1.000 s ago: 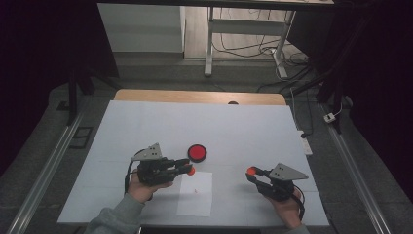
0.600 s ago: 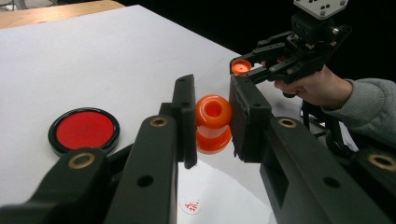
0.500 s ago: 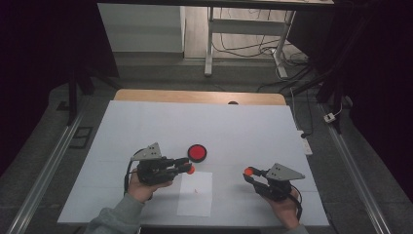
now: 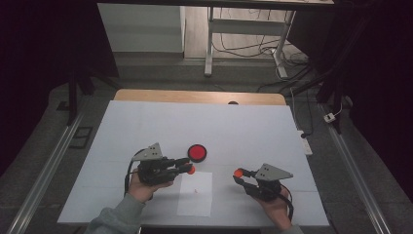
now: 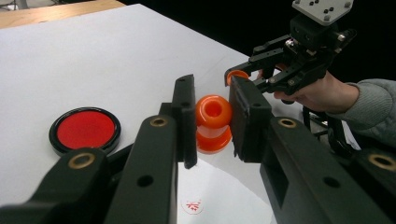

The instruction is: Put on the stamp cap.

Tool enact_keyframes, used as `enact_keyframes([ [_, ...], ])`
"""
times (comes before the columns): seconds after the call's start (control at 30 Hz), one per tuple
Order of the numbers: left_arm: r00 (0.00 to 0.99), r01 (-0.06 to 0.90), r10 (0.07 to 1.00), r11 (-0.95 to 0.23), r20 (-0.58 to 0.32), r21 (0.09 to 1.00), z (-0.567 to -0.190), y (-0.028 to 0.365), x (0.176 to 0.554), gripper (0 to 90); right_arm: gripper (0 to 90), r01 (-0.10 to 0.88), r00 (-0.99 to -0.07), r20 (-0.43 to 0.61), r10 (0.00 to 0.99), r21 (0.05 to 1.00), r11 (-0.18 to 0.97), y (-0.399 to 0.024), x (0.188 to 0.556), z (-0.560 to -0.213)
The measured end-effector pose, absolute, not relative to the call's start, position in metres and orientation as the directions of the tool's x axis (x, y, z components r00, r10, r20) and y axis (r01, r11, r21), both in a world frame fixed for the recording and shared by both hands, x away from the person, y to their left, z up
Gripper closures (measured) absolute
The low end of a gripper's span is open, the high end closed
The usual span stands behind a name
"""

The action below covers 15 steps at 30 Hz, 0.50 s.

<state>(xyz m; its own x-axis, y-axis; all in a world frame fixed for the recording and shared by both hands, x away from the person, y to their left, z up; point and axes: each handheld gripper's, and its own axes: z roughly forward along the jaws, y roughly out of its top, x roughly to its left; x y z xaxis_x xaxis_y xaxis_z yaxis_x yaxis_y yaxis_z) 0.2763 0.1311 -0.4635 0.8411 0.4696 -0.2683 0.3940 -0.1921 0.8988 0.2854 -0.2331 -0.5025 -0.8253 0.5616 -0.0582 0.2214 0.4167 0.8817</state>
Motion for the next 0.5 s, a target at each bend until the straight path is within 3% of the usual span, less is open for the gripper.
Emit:
enact_keyframes([
  [0.5,0.842,0.396,0.467,-0.196,-0.269,0.897,-0.465,0.127,0.277,72.9,64.6,0.202,-0.85,-0.055,0.524,0.884,0.421,-0.211,0.286,-0.501],
])
